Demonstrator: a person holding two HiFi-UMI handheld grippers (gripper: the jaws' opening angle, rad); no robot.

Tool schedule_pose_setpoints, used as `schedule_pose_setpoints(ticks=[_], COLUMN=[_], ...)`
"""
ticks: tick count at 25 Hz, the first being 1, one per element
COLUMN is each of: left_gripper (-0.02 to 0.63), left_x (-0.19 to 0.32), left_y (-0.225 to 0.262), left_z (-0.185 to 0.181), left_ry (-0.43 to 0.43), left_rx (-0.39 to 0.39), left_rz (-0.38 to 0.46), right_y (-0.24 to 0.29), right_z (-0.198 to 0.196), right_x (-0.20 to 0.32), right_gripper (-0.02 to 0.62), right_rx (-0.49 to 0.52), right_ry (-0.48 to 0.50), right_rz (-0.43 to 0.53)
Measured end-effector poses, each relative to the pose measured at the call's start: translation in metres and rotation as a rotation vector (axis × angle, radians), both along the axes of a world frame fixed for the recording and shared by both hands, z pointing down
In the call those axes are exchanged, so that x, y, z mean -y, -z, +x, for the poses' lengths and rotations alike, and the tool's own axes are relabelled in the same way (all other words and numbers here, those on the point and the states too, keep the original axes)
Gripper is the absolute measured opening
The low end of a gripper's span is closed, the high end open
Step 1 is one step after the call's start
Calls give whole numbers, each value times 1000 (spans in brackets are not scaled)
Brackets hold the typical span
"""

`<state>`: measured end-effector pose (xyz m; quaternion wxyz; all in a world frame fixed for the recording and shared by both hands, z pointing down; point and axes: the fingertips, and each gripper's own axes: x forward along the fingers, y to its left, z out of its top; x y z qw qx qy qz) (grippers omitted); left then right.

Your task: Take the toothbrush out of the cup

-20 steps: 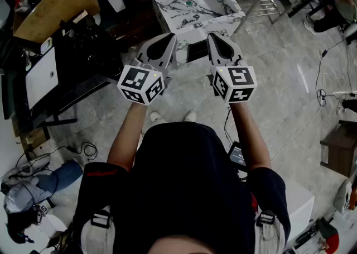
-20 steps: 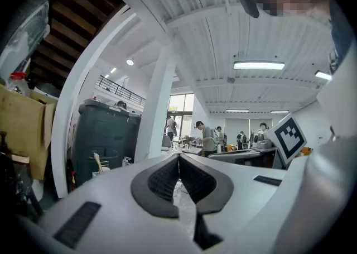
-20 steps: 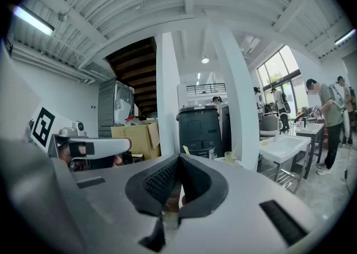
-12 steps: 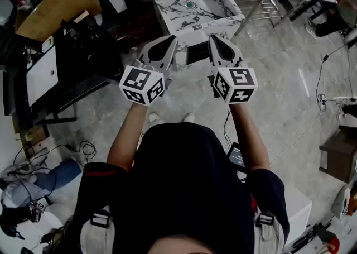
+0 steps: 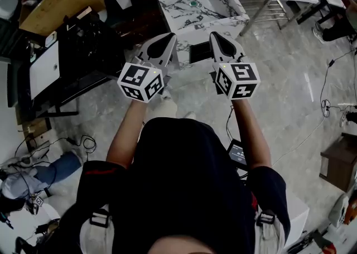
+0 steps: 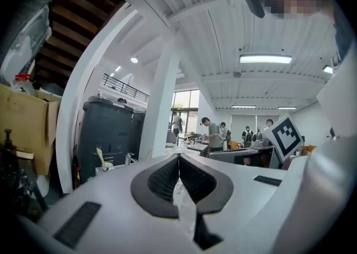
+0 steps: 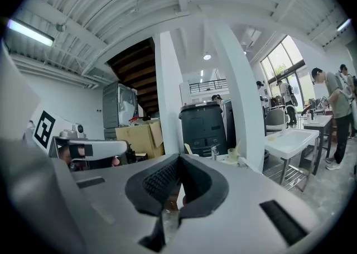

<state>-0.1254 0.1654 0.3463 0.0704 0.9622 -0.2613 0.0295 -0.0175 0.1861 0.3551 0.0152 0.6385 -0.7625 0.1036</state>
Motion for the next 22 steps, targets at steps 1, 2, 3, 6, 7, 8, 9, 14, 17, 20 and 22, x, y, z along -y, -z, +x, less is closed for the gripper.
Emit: schedule_pose_setpoints(ticks=[1, 2, 3, 6, 7, 8, 9, 14, 17, 20, 22], left_gripper=[13, 12, 12, 12, 13, 13, 14, 14, 12, 14, 14], left_x=[3, 7, 10, 20, 23, 27, 32, 66, 90, 115, 131], left_y=[0, -1, -2, -3, -3, -4, -5, -10, -10, -9, -8], left_z=[1, 2, 3, 10, 12, 14, 16, 19, 22, 25, 26], left_ry=[3, 5, 7, 1, -3, -6, -7, 2, 6, 5, 4], left_rx=[0, 1, 0, -15, -20, -21, -21, -28, -29, -30, -33], left_rz=[0, -2, -6, -27, -31, -33, -35, -45, -44, -44, -47], right_y=[0, 0, -1, -4, -5, -6, -7, -10, -11, -10, -9], right_z=[1, 2, 3, 8, 10, 12, 14, 21, 24, 27, 28], right_x=[3, 6, 9, 18, 22, 26, 31, 63, 85, 109, 125], right_gripper=[34, 34, 33, 33, 34, 34, 34, 34, 34, 34, 34], right_rx=[2, 4, 6, 8, 9, 9, 9, 3, 5, 7, 9], right_ry=[2, 3, 4, 4, 3, 2, 0, -8, -10, -12, -15], right_rz=[1, 0, -1, -9, -12, -14, -16, -21, -24, -27, -30])
